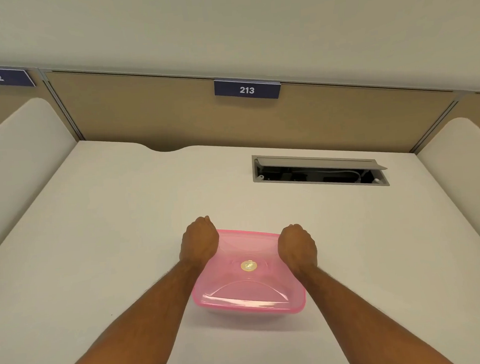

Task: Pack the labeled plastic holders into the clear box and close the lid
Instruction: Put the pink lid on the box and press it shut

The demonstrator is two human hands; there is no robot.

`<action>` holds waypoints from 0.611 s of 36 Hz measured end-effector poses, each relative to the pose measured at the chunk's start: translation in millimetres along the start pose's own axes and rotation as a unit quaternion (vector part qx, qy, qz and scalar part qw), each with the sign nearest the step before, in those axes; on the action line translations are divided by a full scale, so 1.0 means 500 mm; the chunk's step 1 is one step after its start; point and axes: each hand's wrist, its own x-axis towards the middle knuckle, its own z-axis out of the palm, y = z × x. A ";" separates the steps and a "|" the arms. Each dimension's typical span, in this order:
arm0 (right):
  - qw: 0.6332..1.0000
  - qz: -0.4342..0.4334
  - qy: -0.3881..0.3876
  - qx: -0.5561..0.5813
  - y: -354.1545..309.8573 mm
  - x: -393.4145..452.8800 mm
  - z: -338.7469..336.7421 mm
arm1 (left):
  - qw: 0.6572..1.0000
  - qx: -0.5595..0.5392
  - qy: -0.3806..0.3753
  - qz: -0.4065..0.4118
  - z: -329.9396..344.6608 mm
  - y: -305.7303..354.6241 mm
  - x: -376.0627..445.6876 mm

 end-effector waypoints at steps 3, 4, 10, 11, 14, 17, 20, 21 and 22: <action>1.000 -0.001 -0.002 -0.003 0.001 -0.002 -0.002 | 1.000 -0.008 0.007 -0.016 0.003 -0.002 0.003; 1.000 -0.001 -0.002 -0.005 -0.001 -0.002 -0.002 | 1.000 0.000 0.004 -0.021 0.001 -0.002 0.003; 1.000 0.000 0.007 -0.010 -0.004 -0.007 -0.005 | 0.997 0.049 -0.024 0.047 -0.008 0.001 0.006; 1.000 0.000 0.009 -0.012 -0.004 -0.008 -0.006 | 0.997 0.034 -0.038 0.050 -0.008 0.003 0.007; 1.000 -0.002 0.024 -0.012 -0.004 -0.008 -0.003 | 0.998 -0.028 -0.062 0.012 -0.007 0.006 0.012; 0.998 0.012 0.045 0.032 -0.006 -0.007 0.003 | 0.996 -0.052 -0.069 -0.021 -0.003 0.002 0.013; 0.994 0.027 0.059 0.089 -0.006 -0.006 0.005 | 0.999 -0.024 -0.043 -0.007 -0.007 0.002 0.008; 0.993 0.030 0.060 0.093 -0.006 -0.006 0.005 | 0.999 -0.014 -0.031 -0.004 -0.008 0.003 0.007; 0.992 0.044 0.057 0.102 -0.006 -0.005 0.004 | 1.000 0.001 -0.019 0.000 -0.012 0.006 0.004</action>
